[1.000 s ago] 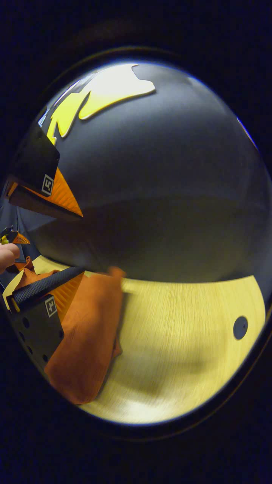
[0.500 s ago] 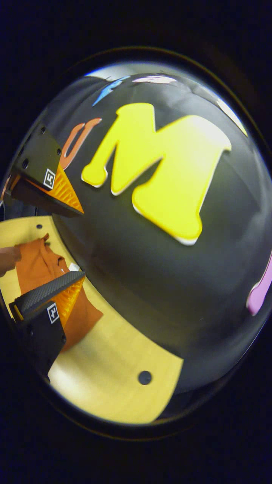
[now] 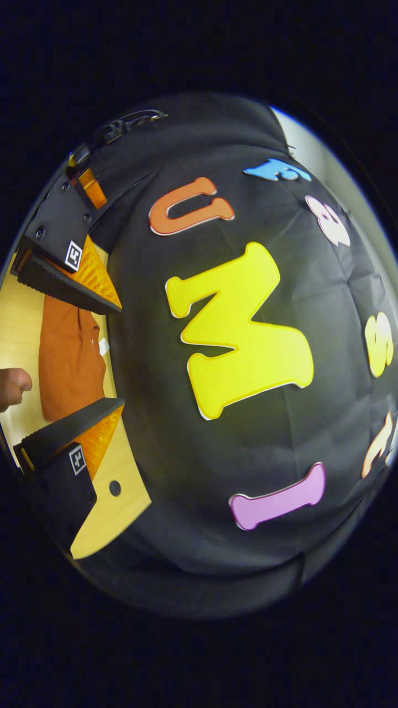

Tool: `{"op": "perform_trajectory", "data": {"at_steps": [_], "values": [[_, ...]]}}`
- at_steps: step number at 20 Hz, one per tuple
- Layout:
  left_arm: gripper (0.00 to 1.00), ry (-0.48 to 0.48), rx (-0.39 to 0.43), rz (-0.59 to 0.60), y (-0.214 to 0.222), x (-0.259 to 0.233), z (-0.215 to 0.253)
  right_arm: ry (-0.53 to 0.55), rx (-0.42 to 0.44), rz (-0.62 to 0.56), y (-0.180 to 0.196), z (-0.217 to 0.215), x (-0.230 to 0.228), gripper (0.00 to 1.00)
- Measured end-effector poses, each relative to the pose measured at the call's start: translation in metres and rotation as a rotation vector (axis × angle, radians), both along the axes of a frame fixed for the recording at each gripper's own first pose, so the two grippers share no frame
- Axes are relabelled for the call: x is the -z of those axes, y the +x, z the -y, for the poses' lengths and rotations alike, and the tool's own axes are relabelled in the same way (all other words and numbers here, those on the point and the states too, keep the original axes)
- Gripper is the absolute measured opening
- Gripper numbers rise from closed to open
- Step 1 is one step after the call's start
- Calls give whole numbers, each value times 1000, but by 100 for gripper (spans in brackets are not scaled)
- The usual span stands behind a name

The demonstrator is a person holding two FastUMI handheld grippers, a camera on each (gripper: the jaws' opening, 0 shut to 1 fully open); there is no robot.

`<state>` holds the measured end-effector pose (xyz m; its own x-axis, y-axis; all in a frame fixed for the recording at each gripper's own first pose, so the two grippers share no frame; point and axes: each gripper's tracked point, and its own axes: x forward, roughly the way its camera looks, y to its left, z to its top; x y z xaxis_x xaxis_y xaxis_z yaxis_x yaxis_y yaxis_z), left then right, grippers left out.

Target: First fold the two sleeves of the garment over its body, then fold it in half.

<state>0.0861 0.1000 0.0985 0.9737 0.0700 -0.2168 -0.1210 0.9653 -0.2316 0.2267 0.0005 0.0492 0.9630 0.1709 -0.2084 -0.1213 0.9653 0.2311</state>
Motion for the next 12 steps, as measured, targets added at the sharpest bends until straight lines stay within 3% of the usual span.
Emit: {"op": "perform_trajectory", "data": {"at_steps": [2,4,8,12], "values": [[98,82,-11,-5,-38,6,8,-118,51,83,-31,9,0,97],[98,149,-18,1,-71,11,16,-163,90,128,-61,11,5,96],[98,131,8,13,-115,19,38,-166,103,111,-110,5,27,96],[98,130,10,41,-127,13,42,-204,44,118,-123,-21,34,96]]}}
